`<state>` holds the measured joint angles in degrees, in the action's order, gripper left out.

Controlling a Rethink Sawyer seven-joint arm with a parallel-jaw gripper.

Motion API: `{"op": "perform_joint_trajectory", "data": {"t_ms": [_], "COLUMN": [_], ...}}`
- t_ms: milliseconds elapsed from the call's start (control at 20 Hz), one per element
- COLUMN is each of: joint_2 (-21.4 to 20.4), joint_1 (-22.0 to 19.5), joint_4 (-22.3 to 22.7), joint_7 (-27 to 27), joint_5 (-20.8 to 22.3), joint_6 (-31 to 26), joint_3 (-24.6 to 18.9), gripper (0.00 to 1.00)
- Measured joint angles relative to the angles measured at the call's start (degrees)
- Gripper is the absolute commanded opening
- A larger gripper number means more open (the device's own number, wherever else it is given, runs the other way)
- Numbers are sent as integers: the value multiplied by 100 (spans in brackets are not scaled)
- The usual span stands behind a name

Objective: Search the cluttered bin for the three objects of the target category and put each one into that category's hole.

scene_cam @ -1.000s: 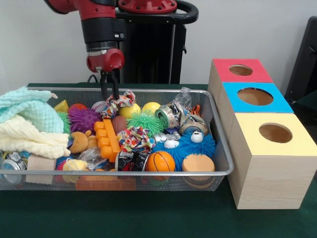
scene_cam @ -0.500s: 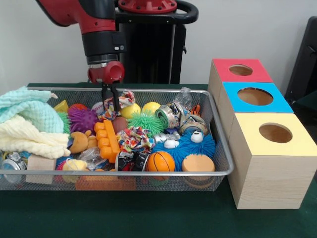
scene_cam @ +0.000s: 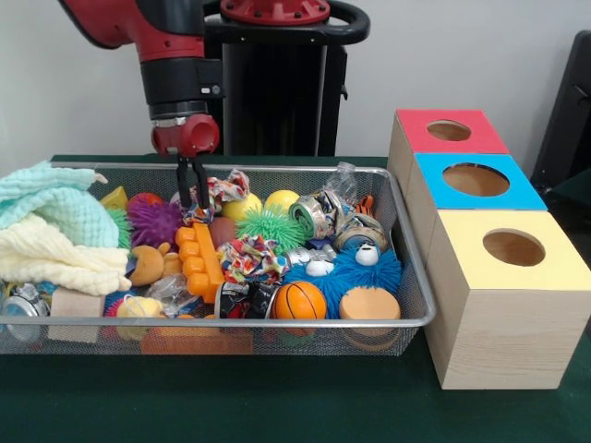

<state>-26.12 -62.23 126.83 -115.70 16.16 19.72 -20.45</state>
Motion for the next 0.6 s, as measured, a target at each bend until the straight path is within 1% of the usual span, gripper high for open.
{"op": "perform_joint_trajectory", "data": {"t_ms": [200,500,600], "joint_2": [-141,-378,-456], "joint_1": [-112,-109,197], "joint_4": [1,-8,-149], "joint_7": [0,0,0], "joint_5": [-127,-363,-649], "joint_6": [-341,-765,-979], "joint_3": [-53,-111,141], "gripper": [100,100,100]}}
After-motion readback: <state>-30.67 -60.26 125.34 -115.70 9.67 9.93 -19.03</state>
